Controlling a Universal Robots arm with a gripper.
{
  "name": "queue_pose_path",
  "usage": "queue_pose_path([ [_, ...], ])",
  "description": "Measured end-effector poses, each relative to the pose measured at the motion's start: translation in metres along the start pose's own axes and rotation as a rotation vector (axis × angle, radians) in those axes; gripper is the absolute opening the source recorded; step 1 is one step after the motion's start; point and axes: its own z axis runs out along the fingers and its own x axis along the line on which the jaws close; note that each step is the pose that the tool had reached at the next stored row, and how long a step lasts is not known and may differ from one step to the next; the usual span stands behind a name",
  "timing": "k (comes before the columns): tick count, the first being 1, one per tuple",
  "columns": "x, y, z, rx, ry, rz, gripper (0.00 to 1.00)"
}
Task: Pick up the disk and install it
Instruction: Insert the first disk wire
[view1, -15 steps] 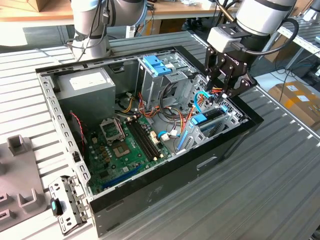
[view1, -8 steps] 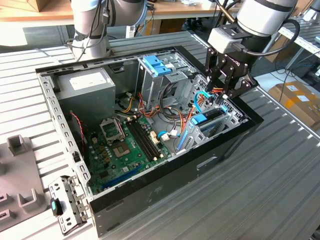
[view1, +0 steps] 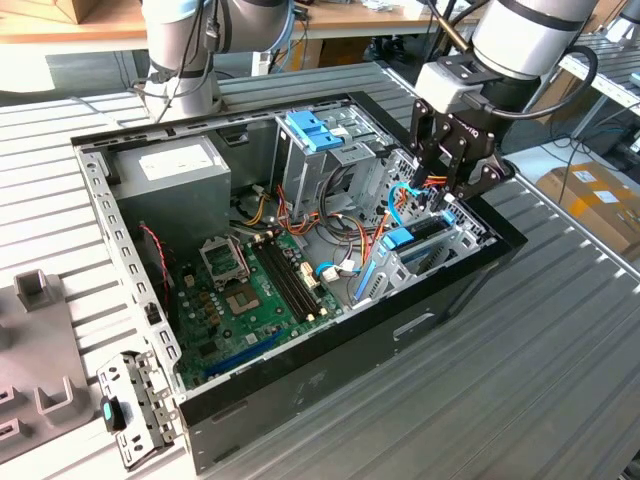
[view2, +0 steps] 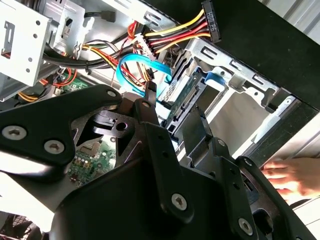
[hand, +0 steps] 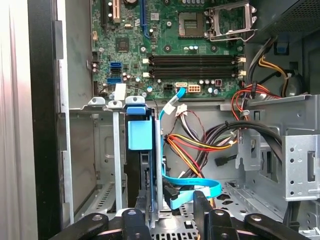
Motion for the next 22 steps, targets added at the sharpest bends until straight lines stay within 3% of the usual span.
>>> queue_pose_path([
  [14, 0.0039, 0.0001, 0.0012, 0.0000, 0.0000, 0.000, 0.49],
  [15, 0.0039, 0.0001, 0.0012, 0.0000, 0.0000, 0.000, 0.47],
  [18, 0.0039, 0.0001, 0.0012, 0.0000, 0.0000, 0.000, 0.28],
  [19, 0.0039, 0.0001, 0.0012, 0.0000, 0.0000, 0.000, 0.28],
  [20, 0.0040, 0.0001, 0.0012, 0.0000, 0.0000, 0.000, 0.22],
  [22, 0.0040, 0.0001, 0.0012, 0.0000, 0.0000, 0.000, 0.22],
])
